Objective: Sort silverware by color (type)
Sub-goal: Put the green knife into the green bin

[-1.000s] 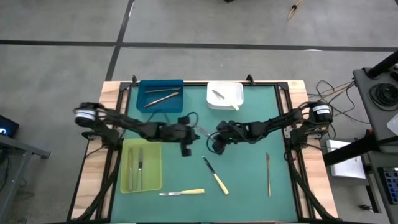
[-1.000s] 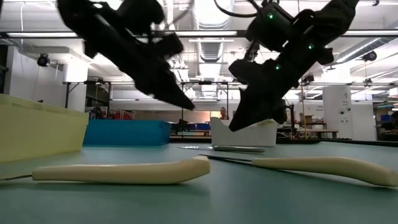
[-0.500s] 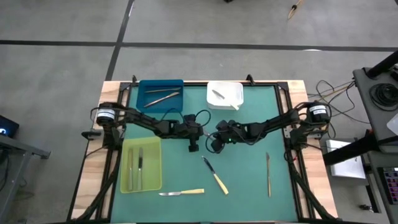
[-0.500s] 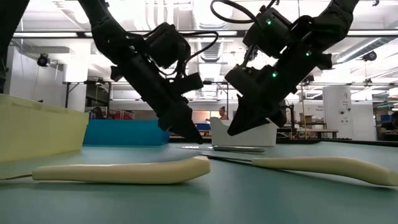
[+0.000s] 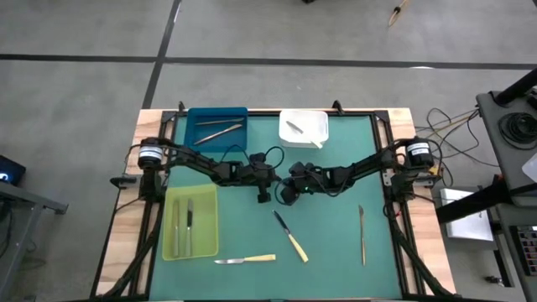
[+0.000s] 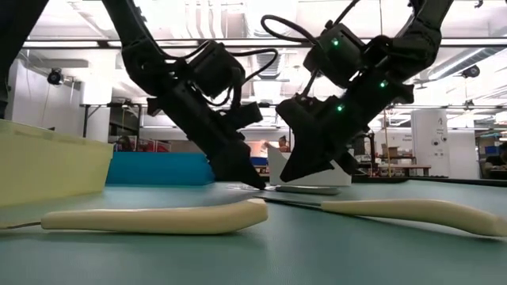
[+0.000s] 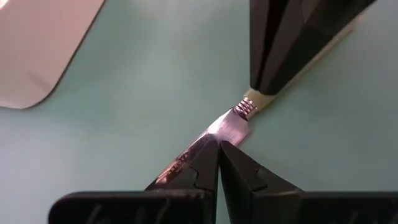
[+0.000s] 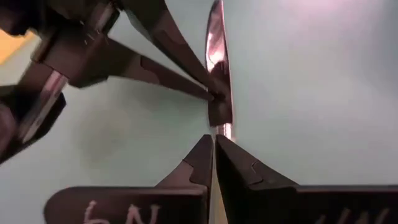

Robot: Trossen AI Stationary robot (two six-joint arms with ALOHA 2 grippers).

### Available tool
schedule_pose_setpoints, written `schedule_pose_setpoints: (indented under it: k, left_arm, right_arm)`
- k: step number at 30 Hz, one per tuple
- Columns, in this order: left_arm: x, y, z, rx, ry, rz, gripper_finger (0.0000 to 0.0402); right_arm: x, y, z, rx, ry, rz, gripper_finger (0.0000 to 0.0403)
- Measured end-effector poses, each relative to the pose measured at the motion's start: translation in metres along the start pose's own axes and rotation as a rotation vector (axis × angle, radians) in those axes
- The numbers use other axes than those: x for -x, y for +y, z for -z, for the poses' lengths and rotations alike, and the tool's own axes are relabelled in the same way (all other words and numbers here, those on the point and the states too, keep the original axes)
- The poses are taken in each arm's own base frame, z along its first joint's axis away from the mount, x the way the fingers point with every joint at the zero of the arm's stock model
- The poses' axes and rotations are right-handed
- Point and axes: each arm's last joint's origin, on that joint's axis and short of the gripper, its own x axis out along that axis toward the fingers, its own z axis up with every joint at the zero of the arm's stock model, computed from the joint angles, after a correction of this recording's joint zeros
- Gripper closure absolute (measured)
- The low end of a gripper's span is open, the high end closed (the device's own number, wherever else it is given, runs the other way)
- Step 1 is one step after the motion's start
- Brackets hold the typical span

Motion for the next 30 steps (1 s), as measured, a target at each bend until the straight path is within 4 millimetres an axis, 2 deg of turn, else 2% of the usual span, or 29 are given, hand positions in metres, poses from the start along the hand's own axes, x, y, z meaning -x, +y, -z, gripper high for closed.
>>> schedule_pose_setpoints:
  k: [4, 10, 14, 18, 24, 30]
  left_arm:
    - [-0.003, -0.001, 0.003, 0.015, 0.009, 0.0, 0.0402]
    - [-0.004, -0.001, 0.006, 0.019, 0.025, 0.001, 0.0402]
    - [-0.004, -0.001, 0.006, 0.022, 0.029, 0.003, 0.0402]
    - [-0.004, -0.002, 0.007, 0.022, 0.033, 0.005, 0.0402]
    - [-0.005, -0.002, 0.007, 0.022, 0.032, 0.007, 0.0402]
    - [-0.004, -0.002, 0.007, 0.022, 0.032, 0.007, 0.0402]
  right_arm:
    - [-0.001, 0.0, 0.002, -0.006, 0.026, -0.014, 0.0372]
    - [-0.001, -0.001, 0.001, -0.015, 0.032, -0.026, 0.0305]
    - [-0.002, -0.002, 0.001, 0.085, 0.029, -0.014, 0.0266]
    - [-0.009, -0.006, 0.008, 0.174, 0.05, 0.007, 0.0246]
    - [-0.028, -0.013, 0.028, 0.319, 0.09, 0.053, 0.0252]
    - [-0.048, -0.023, 0.049, 0.336, 0.122, 0.089, 0.0309]
